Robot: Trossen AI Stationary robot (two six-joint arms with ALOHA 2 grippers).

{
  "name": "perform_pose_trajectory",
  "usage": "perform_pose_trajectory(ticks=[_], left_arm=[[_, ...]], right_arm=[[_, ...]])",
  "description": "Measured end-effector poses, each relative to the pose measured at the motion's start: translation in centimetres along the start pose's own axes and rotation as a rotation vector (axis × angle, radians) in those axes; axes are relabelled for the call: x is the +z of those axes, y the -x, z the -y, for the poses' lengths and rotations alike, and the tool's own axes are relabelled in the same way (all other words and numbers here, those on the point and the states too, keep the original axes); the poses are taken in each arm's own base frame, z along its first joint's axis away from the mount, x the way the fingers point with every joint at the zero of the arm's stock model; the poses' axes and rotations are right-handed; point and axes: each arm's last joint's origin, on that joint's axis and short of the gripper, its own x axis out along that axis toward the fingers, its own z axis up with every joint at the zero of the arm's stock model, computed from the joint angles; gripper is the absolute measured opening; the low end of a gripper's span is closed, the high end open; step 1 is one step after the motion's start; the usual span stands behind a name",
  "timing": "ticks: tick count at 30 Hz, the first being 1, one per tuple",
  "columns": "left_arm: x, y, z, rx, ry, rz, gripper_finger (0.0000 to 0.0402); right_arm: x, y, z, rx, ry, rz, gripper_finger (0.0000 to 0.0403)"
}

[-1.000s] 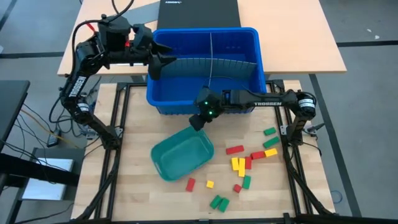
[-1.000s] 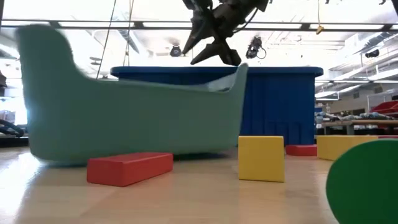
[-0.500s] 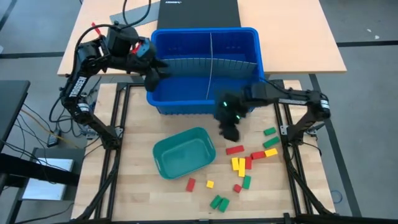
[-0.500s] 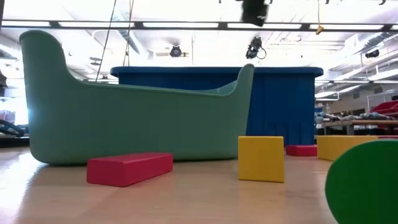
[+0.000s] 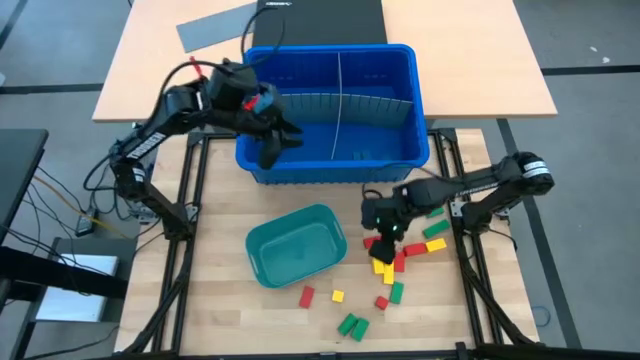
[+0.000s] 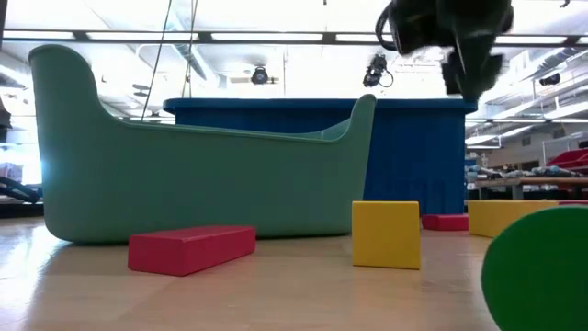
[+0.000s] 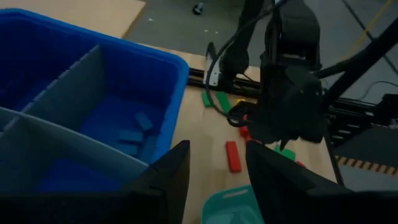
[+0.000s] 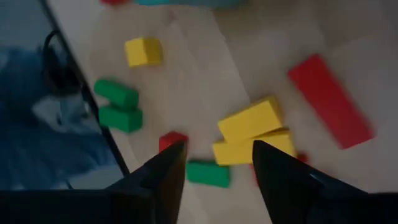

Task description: Sort Items/Unsort Items

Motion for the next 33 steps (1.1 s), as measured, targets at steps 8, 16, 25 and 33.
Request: perform_pose_trajectory(ticks=[8,16,25,33], left_arm=[[-1.2,-3.4,0.4,-0.095,-0.013,-0.009,0.0157],[-2.5,-4.7,0.2,-0.129,0.007,-0.091,0.0157],[-5.8,-3.8,0.5,-0.178,0.031,-0.429,0.0157],[-9.0,-5.9,2.5,-0.164,0.000,-0.700,0.0158]], right_arm=[[-0.6,-4.0,-1.8,-0.098,-0.300,0.148,0.0264],[-0.2,-7.0,-1.9,-0.172,-0.307,0.147,0.0279],[-2.1,-4.2,-0.9,-0.248,-0.011,-0.003,0.0275],[-5.0,0.7,-0.1,-0.244,0.048,-0.053,0.0276]])
